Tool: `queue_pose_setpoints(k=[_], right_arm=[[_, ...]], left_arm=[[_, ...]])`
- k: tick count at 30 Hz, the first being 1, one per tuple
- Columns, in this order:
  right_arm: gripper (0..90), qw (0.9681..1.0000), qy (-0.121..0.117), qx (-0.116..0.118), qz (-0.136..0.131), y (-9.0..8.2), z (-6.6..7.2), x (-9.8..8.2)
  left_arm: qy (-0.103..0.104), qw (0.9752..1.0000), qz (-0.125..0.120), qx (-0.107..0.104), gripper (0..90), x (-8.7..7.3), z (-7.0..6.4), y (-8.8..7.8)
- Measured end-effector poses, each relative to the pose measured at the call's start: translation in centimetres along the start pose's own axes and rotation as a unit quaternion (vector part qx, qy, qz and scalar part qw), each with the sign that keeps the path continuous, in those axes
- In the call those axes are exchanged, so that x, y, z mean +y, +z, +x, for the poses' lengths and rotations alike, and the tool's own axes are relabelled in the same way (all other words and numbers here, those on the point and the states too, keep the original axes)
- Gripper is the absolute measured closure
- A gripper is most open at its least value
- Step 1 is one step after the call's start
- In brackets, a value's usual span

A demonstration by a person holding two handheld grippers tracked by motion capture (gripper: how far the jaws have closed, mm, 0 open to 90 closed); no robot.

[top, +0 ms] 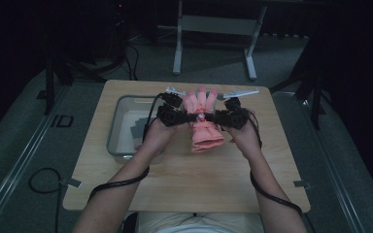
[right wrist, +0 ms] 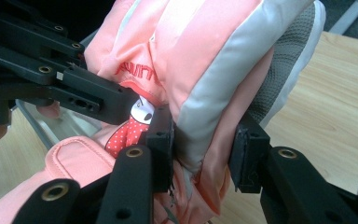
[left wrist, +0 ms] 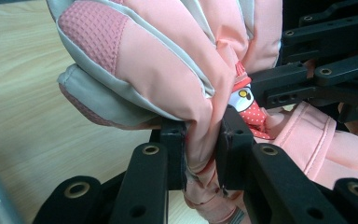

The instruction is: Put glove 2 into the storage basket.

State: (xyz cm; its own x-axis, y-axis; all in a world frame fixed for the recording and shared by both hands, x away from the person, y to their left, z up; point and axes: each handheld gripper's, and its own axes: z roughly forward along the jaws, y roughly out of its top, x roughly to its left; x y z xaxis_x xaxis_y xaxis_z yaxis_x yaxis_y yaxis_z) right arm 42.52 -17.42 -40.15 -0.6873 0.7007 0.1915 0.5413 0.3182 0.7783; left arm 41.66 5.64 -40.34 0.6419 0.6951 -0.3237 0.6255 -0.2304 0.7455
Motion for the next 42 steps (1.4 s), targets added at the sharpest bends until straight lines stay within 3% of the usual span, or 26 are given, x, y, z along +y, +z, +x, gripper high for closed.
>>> queue_pose_setpoints(k=[18,20,25,26,30,34,42], right_arm=[[65.0,0.9994,-0.027,0.022,-0.004,3.2,4.1,4.1],[65.0,0.9991,-0.031,0.031,0.001,4.4,5.1,4.9],[65.0,0.9984,-0.035,0.044,0.005,5.8,6.0,5.7],[65.0,0.9979,-0.040,0.050,0.008,6.6,6.7,6.1],[65.0,0.9975,-0.044,0.055,0.011,7.6,7.8,6.5],[65.1,0.9962,-0.051,0.065,0.028,9.6,9.2,7.3],[65.1,0.9952,-0.057,0.071,0.037,12.0,10.3,7.7]], left_arm=[[-0.013,0.9990,-0.021,0.037,75.3,-0.3,3.1,-5.6],[-0.017,0.9986,-0.021,0.045,75.3,-0.6,3.8,-6.5],[-0.026,0.9975,-0.026,0.060,75.3,-1.4,5.1,-8.1],[-0.025,0.9973,-0.027,0.063,75.3,-1.7,5.5,-8.6],[-0.035,0.9966,-0.033,0.067,75.4,-2.6,6.7,-9.9],[-0.048,0.9952,-0.034,0.078,75.4,-3.5,7.8,-11.0],[-0.065,0.9930,-0.028,0.094,75.4,-4.7,9.8,-11.6]])
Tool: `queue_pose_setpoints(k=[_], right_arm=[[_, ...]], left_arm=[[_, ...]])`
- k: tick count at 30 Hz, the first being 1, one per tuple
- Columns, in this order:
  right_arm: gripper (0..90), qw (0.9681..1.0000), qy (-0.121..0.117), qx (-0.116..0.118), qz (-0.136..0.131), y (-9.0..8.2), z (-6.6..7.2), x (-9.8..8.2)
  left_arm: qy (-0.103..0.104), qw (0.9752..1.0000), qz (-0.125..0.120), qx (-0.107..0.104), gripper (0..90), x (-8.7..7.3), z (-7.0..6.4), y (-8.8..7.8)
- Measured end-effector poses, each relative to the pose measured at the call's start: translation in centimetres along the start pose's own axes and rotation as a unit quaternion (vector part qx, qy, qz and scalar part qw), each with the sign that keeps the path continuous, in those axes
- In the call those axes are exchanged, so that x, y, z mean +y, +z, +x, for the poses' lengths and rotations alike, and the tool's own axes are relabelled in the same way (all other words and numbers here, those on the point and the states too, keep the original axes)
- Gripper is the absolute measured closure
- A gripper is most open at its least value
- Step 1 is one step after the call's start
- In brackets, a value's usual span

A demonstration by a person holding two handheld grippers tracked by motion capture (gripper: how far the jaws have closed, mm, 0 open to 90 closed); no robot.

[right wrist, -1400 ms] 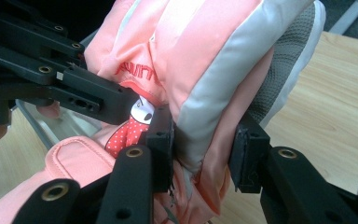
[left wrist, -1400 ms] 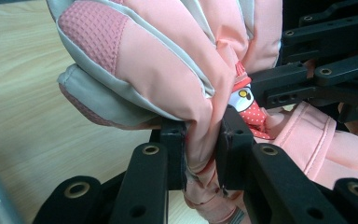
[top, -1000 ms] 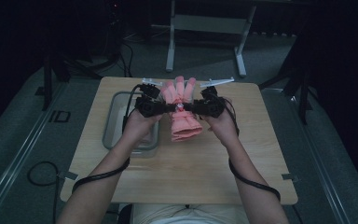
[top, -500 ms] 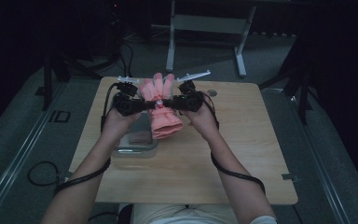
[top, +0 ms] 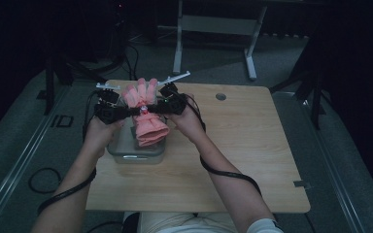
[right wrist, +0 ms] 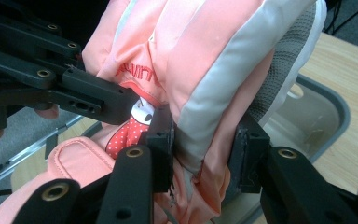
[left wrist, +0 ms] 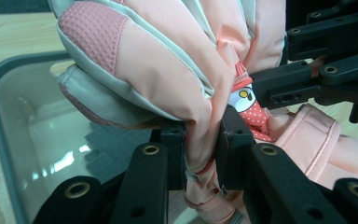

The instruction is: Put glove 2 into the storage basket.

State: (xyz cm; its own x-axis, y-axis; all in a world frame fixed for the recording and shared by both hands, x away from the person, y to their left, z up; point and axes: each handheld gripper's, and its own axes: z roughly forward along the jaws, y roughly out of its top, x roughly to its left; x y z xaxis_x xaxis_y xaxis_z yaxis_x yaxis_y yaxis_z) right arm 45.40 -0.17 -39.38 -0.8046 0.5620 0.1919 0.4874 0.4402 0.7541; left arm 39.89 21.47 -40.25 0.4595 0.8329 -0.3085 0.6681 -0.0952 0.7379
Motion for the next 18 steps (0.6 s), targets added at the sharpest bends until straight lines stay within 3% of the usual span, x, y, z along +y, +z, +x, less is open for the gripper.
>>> queue_pose_setpoints(k=[7,18], right_arm=[[65.2,0.9998,0.008,-0.011,0.015,2.4,-0.1,-0.6],[65.0,0.9977,0.040,-0.005,0.056,6.2,-2.0,-2.8]], left_arm=[[-0.013,0.9998,0.016,0.005,75.3,-0.9,1.7,1.4],[-0.049,0.9977,0.046,0.001,75.2,-3.4,3.9,4.9]])
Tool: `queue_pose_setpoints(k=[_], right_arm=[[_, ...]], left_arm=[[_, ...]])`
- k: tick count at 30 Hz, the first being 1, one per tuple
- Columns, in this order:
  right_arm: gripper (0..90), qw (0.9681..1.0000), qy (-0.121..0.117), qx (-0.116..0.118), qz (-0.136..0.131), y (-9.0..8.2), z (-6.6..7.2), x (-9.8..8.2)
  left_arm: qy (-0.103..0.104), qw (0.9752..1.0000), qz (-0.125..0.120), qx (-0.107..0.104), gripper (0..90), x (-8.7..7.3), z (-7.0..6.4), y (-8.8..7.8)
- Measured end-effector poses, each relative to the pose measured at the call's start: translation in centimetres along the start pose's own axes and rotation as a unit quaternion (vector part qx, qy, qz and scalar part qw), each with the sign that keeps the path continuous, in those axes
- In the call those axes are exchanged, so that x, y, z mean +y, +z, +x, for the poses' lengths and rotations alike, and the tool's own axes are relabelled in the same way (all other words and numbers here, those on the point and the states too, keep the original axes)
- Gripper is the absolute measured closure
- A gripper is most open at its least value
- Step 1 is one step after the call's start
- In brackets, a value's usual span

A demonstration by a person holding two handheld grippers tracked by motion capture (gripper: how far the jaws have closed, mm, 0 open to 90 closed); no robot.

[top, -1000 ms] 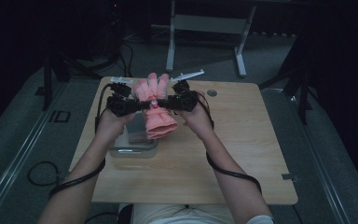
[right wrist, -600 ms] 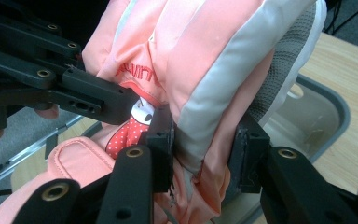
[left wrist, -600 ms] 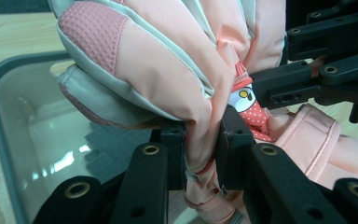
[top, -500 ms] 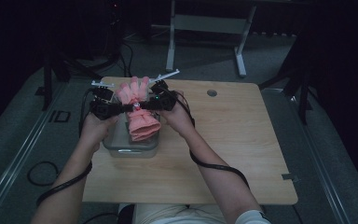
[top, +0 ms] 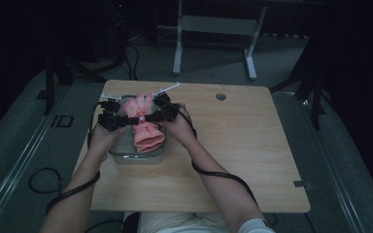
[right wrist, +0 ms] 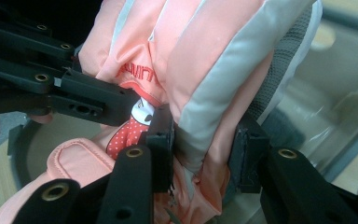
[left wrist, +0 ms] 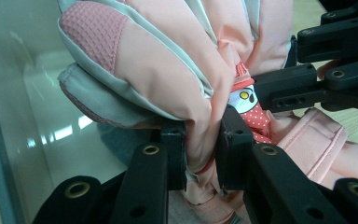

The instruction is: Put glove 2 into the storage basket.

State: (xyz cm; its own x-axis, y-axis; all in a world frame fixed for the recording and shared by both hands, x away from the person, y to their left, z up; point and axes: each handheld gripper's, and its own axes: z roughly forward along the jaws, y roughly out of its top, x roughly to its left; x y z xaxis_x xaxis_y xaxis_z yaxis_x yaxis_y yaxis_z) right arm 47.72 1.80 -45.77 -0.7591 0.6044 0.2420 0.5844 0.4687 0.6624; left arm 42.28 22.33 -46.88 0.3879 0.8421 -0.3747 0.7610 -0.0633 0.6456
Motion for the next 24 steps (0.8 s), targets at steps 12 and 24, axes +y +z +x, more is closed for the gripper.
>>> queue_pose_setpoints(k=[12,24], right_arm=[[62.8,0.9990,0.024,0.010,0.037,2.3,-1.1,-1.0],[51.9,0.9987,0.026,0.002,0.045,2.7,-1.9,-0.6]], left_arm=[[-0.015,0.9991,0.038,0.011,73.5,-0.6,0.9,1.6],[-0.021,0.9974,0.046,0.051,57.6,-0.3,0.9,2.0]])
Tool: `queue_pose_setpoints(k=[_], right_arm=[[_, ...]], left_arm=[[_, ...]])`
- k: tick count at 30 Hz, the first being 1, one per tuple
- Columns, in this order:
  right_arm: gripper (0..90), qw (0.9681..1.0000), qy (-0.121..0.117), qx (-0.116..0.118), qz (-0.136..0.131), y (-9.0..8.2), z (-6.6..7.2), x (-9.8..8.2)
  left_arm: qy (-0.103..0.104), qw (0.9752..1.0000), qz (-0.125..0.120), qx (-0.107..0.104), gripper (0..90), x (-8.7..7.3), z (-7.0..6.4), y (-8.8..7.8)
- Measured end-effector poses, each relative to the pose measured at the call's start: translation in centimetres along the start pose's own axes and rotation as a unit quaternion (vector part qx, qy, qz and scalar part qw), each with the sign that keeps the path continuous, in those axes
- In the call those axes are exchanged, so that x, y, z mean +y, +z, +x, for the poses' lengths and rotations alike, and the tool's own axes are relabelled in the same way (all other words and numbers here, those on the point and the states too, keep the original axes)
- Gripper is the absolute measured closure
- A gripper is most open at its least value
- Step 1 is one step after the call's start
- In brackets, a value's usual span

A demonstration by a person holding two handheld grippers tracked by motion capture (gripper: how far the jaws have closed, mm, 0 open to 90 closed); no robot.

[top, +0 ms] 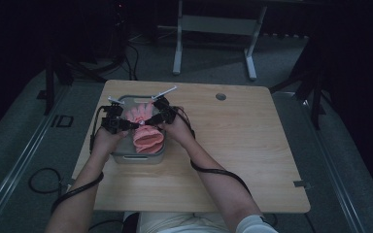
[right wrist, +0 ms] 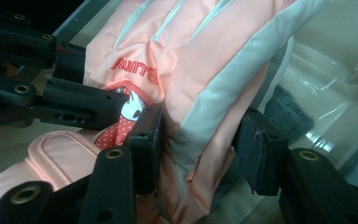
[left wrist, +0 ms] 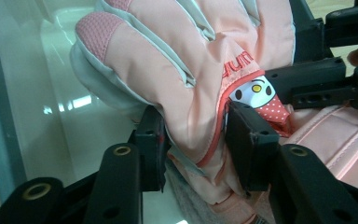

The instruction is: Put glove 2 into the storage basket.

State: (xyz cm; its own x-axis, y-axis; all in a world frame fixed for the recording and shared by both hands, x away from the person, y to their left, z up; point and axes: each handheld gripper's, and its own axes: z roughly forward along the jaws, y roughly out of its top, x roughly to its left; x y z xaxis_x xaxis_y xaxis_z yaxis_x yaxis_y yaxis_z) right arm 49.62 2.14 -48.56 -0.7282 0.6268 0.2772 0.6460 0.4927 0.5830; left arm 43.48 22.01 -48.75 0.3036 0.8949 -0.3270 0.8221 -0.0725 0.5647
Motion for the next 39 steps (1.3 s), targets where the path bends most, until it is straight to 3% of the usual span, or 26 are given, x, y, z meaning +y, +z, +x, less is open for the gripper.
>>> queue_pose_setpoints(k=[7,13,18,22,31,39], right_arm=[[48.2,1.0000,-0.004,-0.007,-0.004,-0.2,-0.5,0.2],[47.0,0.9999,-0.004,-0.012,-0.010,-0.6,-1.0,0.0],[51.0,0.9999,0.002,-0.002,-0.017,-0.8,-0.9,0.1],[51.5,0.9996,0.000,0.004,-0.028,-1.6,-0.7,0.5],[51.1,0.9980,-0.007,0.017,-0.060,-3.1,0.2,1.0],[50.5,0.9977,-0.015,0.024,-0.062,-3.7,1.1,1.2]], left_arm=[[0.015,0.9995,-0.002,0.027,57.0,0.1,-0.8,-0.1],[0.020,0.9991,-0.001,0.037,57.2,0.2,-1.2,0.0],[0.011,0.9994,-0.009,0.033,56.4,0.4,-1.0,-0.4],[0.017,0.9989,-0.026,0.037,51.4,0.6,-1.1,-1.2],[0.022,0.9979,-0.046,0.038,49.5,0.9,-1.2,-2.4],[0.030,0.9971,-0.059,0.039,49.7,1.0,-1.6,-3.1]])
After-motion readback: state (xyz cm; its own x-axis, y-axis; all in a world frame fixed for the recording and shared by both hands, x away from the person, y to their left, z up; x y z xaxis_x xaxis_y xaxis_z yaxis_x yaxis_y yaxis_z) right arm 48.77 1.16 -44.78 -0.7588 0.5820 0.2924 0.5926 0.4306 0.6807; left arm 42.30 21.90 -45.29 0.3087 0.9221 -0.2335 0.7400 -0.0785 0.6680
